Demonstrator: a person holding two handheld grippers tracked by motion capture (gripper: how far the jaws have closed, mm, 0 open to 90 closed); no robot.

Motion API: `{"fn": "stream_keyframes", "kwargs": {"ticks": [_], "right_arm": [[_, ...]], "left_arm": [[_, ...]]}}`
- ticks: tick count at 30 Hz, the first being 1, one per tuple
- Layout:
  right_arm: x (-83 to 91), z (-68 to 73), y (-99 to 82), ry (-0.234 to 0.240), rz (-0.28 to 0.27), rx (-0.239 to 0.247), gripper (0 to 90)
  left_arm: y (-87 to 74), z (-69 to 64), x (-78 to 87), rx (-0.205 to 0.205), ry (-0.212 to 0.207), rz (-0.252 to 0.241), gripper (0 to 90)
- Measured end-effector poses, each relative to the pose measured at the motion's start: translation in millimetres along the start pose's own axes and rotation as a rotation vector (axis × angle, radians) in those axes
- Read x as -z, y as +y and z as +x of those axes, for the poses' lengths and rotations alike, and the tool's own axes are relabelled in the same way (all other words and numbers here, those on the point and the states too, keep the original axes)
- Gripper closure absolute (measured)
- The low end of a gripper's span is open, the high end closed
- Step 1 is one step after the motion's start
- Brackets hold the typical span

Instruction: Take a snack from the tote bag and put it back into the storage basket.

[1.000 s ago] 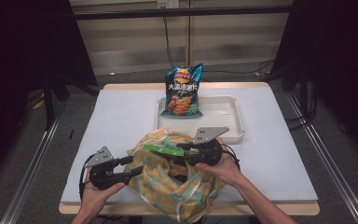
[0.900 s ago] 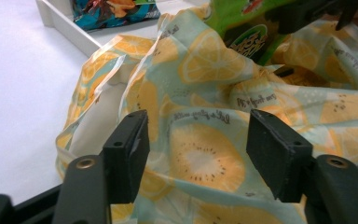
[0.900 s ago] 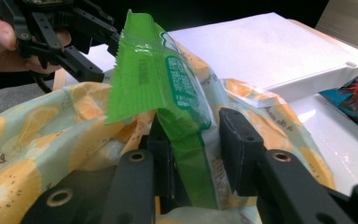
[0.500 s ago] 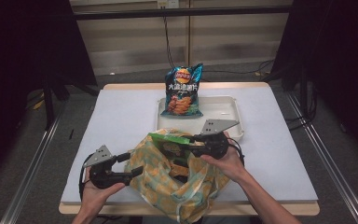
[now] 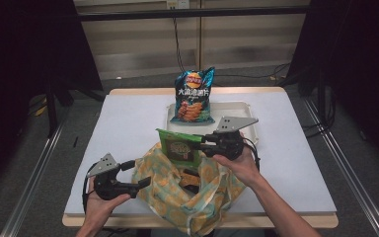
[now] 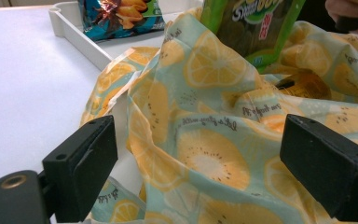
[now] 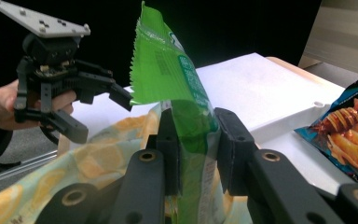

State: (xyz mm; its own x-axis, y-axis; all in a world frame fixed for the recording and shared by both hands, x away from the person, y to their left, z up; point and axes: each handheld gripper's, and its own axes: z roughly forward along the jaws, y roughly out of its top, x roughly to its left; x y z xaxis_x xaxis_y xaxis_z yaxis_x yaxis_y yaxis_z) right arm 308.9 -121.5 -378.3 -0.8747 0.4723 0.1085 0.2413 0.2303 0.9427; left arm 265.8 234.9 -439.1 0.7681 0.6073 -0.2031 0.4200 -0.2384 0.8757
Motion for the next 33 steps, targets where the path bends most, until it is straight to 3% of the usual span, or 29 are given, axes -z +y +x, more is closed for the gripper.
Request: {"fn": "stream_keyframes", "kwargs": {"ticks": [8,25,33], "right_arm": [[8.4,-5.3,12.6,0.012,-0.059,-0.016,73.2],[26.5,-13.4,37.2,0.026,-0.109,-0.025,73.4],[38.4,-25.8,45.2,-0.004,-0.104,-0.011,73.5]], "left_arm": [[-0.4,1.0,1.7,-0.001,0.017,-0.007,11.1],[-0.5,1.7,1.5,-0.005,0.028,-0.011,11.2],[-0.2,1.6,2.7,-0.013,0.038,-0.022,11.2]]}}
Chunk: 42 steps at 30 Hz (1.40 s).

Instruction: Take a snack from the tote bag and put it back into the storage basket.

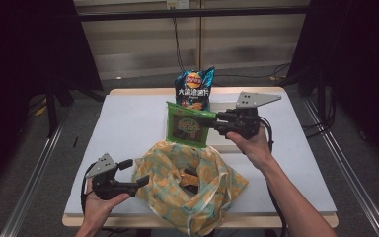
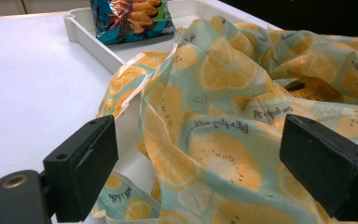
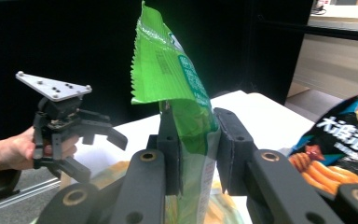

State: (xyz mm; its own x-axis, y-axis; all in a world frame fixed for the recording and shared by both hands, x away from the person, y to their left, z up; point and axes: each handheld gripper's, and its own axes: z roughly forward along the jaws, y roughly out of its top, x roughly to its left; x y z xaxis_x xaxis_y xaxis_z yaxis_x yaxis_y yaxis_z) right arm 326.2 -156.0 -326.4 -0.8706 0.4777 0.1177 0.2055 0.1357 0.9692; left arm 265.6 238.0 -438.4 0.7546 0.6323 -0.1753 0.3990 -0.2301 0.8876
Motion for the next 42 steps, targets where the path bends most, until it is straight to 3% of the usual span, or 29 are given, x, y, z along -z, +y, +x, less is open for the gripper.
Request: {"fn": "stream_keyframes", "kwargs": {"ticks": [11,14,20,29,33,36,39,42], "right_arm": [[14.2,-22.9,-0.8,-0.050,-0.017,-0.025,73.5],[17.2,-28.2,-1.9,-0.065,-0.009,-0.031,73.5],[23.8,-40.8,-7.4,-0.090,0.009,-0.043,73.5],[35.1,-62.9,-15.9,-0.127,0.032,-0.072,73.5],[37.6,-70.8,-16.9,-0.142,0.037,-0.084,73.5],[37.9,-75.6,-17.4,-0.154,0.049,-0.077,73.5],[38.5,-81.6,-16.5,-0.165,0.049,-0.082,73.5],[39.3,-88.3,-14.3,-0.180,0.051,-0.078,73.5]], "left_arm": [[1.2,-0.8,3.5,-0.007,-0.004,-0.034,6.7],[1.0,-0.4,5.8,-0.028,-0.013,-0.044,4.3],[1.1,-1.1,8.1,-0.020,-0.013,-0.046,3.5],[1.7,-5.3,13.8,-0.045,0.044,-0.070,3.0],[-9.5,-6.3,19.0,-0.054,0.067,-0.052,3.4],[-14.2,-1.5,21.2,-0.013,0.075,-0.068,3.3],[-11.8,1.9,24.5,-0.004,0.104,-0.094,3.4],[-12.5,6.7,27.2,0.001,0.102,-0.103,3.3]]}}
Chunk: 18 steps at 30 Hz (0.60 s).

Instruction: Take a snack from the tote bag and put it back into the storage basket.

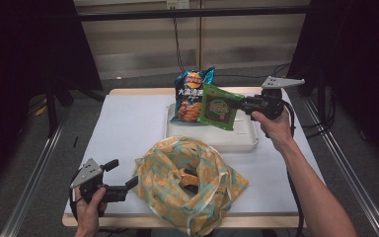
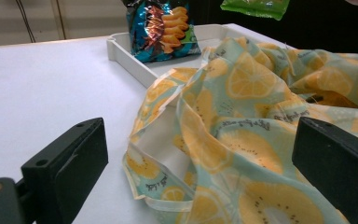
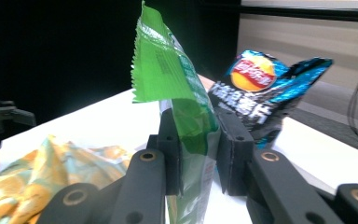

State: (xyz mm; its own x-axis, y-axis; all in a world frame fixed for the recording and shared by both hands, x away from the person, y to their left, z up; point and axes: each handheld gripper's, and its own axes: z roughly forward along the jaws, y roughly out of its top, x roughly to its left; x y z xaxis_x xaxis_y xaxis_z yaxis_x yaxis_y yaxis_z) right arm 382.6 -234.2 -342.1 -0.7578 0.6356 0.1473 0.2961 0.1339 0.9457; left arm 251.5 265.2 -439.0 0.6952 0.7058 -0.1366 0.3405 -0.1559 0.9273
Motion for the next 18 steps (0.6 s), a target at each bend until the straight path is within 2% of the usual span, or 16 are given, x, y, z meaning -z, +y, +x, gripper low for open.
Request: {"fn": "stream_keyframes", "kwargs": {"ticks": [6,9,11,14,18], "right_arm": [[-1.3,-15.7,0.1,-0.034,0.010,-0.016,73.4],[-5.0,-23.8,-0.6,-0.049,0.026,-0.026,73.3],[-8.5,-29.1,-0.7,-0.065,0.047,-0.022,73.2],[-14.0,-35.5,-3.7,-0.083,0.057,-0.038,73.3],[-19.9,-44.4,-10.1,-0.097,0.078,-0.053,73.2]], "left_arm": [[-1.7,1.3,2.5,0.022,0.020,-0.005,3.3],[-1.2,0.1,0.5,0.013,0.009,0.011,3.3],[-0.2,0.6,-2.9,0.029,0.009,0.010,3.5],[2.2,-0.5,-7.4,0.011,0.006,0.013,3.4],[2.4,0.1,-9.2,0.014,0.002,0.014,3.5]]}}
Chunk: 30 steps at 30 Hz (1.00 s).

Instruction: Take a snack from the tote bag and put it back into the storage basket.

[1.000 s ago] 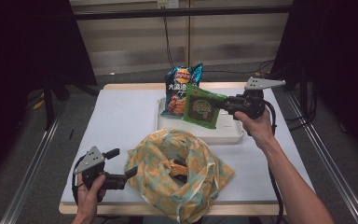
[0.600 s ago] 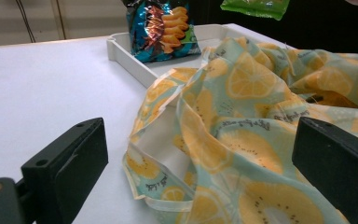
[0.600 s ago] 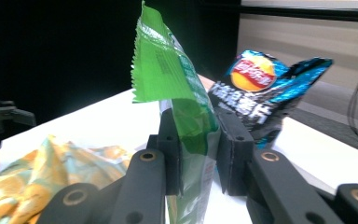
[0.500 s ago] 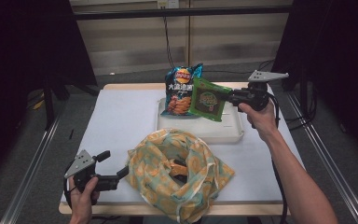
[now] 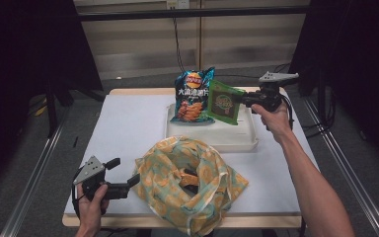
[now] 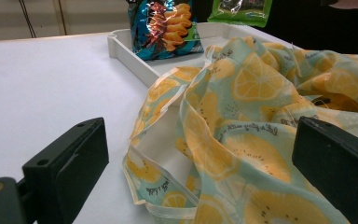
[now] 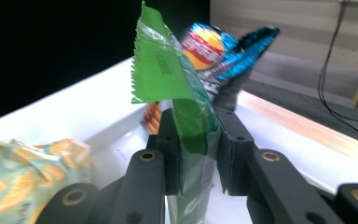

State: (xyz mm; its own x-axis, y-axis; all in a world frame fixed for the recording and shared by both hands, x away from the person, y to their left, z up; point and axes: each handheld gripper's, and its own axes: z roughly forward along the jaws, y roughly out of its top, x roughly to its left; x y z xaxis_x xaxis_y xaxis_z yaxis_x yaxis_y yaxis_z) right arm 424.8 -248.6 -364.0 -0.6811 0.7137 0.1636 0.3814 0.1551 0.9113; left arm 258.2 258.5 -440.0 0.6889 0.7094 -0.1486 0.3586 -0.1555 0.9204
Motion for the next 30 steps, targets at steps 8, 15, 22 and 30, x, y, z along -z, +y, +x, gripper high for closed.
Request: {"fn": "stream_keyframes", "kwargs": {"ticks": [8,15,22,30], "right_arm": [[-11.6,-15.7,-6.6,-0.030,0.054,-0.012,73.1],[-22.2,-28.6,-8.7,-0.064,0.086,-0.028,72.6],[-33.2,-37.0,-17.8,-0.089,0.116,-0.041,72.6],[-42.4,-45.5,-26.0,-0.101,0.141,-0.047,72.5]], "left_arm": [[1.4,2.4,2.0,-0.005,0.016,-0.006,3.4],[0.6,4.7,4.1,-0.006,0.014,-0.003,3.4],[0.2,4.6,4.7,-0.001,0.007,0.002,3.3],[-0.6,6.1,6.0,0.005,0.018,-0.006,3.3]]}}
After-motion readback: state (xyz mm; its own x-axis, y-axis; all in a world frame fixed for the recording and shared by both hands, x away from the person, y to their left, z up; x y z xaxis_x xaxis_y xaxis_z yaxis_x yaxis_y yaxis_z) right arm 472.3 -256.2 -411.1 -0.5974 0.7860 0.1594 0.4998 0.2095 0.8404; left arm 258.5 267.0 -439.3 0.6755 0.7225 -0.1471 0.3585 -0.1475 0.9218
